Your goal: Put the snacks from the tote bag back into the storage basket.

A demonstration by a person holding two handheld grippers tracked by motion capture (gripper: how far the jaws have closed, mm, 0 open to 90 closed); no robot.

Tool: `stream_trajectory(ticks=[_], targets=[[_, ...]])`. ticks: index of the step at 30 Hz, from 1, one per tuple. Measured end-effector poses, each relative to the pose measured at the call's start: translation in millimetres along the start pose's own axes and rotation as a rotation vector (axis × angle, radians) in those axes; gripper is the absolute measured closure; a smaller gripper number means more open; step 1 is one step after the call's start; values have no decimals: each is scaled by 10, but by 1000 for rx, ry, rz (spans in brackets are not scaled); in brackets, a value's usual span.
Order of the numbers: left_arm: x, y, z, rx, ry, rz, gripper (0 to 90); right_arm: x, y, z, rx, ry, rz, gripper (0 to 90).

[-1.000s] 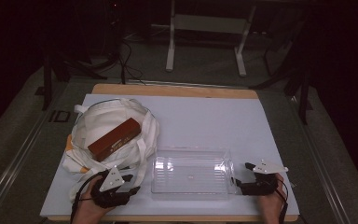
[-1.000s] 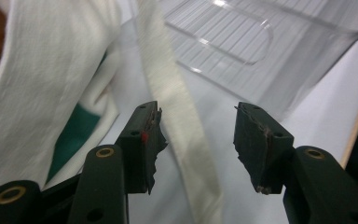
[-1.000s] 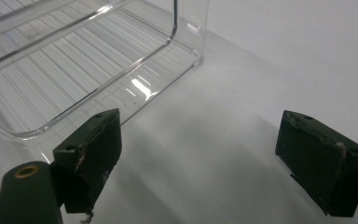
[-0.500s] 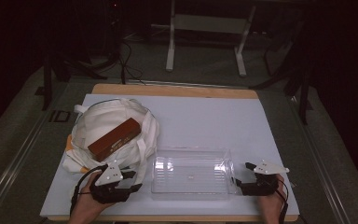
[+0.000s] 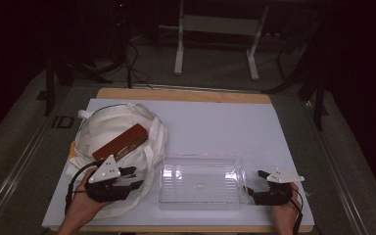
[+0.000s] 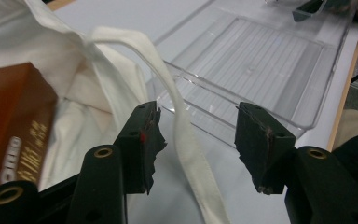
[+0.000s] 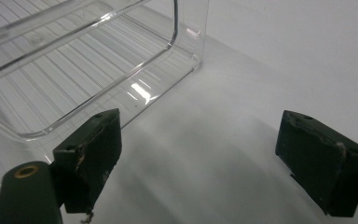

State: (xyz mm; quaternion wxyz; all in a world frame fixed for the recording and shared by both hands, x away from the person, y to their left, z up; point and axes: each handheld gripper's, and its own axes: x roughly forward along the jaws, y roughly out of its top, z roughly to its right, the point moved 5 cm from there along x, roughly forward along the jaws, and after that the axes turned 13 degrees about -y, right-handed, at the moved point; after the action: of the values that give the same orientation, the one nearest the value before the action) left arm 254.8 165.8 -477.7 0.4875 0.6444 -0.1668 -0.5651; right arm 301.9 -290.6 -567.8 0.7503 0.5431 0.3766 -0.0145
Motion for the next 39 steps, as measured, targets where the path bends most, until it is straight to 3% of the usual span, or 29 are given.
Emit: stream_trajectory(ticks=[13,29,39], targets=[[-192,145,-197,-10,31,1,458,-7,1,6,3,4,7,143],[-334,136,-455,-56,96,-6,395,-35,3,8,8,-1,32,143],[-440,183,-583,-56,138,-32,379,-41,4,8,10,-3,39,144]])
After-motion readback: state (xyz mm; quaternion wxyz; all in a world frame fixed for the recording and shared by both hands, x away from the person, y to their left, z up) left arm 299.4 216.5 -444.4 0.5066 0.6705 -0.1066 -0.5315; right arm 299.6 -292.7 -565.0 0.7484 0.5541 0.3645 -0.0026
